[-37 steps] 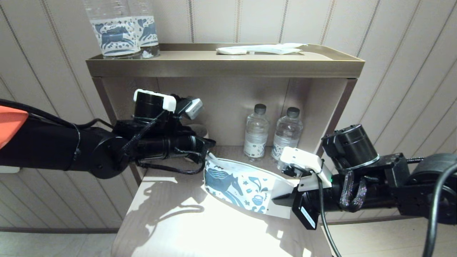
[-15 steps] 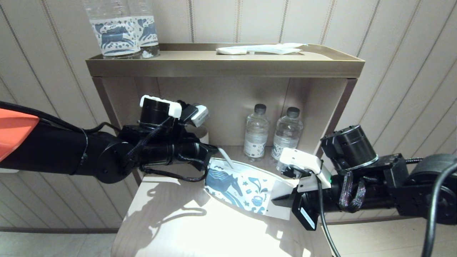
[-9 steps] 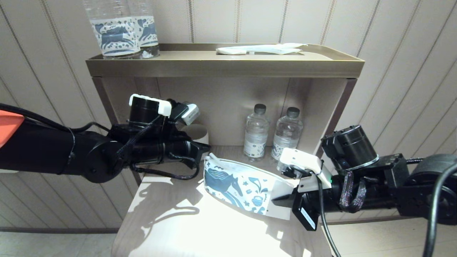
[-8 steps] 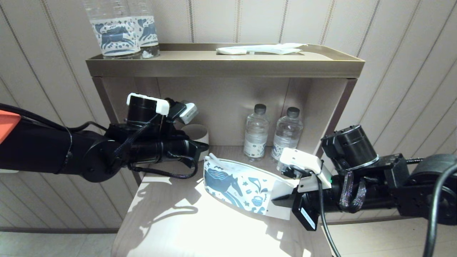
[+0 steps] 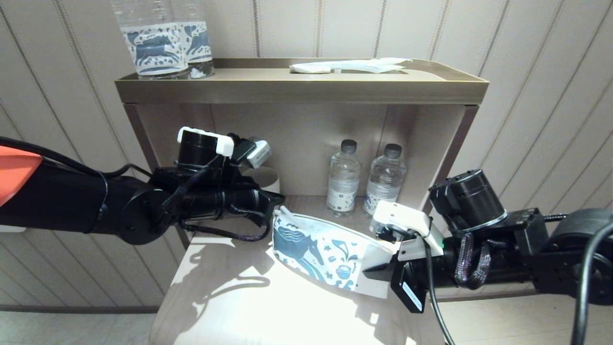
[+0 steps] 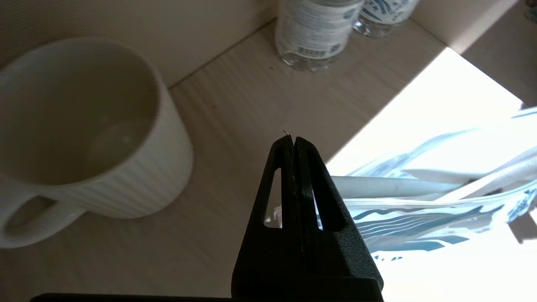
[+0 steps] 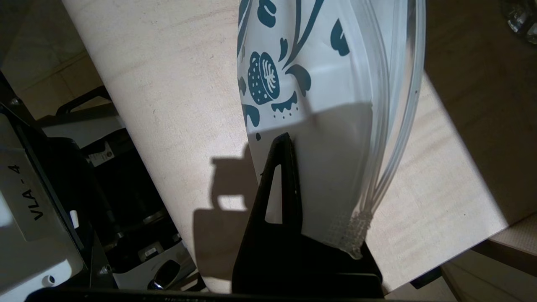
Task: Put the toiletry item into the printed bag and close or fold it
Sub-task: Place the toothbrush in the storage bag
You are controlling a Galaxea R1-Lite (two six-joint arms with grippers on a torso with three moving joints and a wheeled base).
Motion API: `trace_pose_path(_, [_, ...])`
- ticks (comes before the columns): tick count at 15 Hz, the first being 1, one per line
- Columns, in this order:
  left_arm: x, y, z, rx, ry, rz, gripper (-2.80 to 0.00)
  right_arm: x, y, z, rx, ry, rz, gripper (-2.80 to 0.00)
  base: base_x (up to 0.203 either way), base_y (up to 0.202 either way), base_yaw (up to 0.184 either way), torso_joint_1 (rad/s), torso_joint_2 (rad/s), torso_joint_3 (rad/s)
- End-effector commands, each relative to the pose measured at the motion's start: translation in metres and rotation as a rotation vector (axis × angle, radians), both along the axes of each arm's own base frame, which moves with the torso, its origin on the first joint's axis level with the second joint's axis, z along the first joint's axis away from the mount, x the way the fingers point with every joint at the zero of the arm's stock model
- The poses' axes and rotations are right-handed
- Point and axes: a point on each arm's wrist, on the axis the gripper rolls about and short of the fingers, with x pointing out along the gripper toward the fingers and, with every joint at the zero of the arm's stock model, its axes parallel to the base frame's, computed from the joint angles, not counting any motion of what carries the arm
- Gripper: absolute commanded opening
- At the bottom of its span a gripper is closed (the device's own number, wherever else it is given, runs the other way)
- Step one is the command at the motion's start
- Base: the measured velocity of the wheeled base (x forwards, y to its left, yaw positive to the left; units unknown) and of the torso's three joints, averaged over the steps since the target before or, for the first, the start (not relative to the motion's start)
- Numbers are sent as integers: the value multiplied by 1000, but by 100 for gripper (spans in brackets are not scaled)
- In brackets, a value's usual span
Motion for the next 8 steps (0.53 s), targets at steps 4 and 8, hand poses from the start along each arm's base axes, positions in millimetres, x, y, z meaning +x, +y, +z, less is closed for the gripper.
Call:
trace_pose_path(4, [-8, -10, -6, 11, 16, -36, -280, 0, 0, 0, 0, -2, 5, -280, 0, 0, 0, 0, 0, 0])
trace_pose_path(8, [-23, -19, -15, 28, 43, -79, -280, 0, 0, 0, -1, -1, 5, -280, 0, 0, 0, 0, 0, 0])
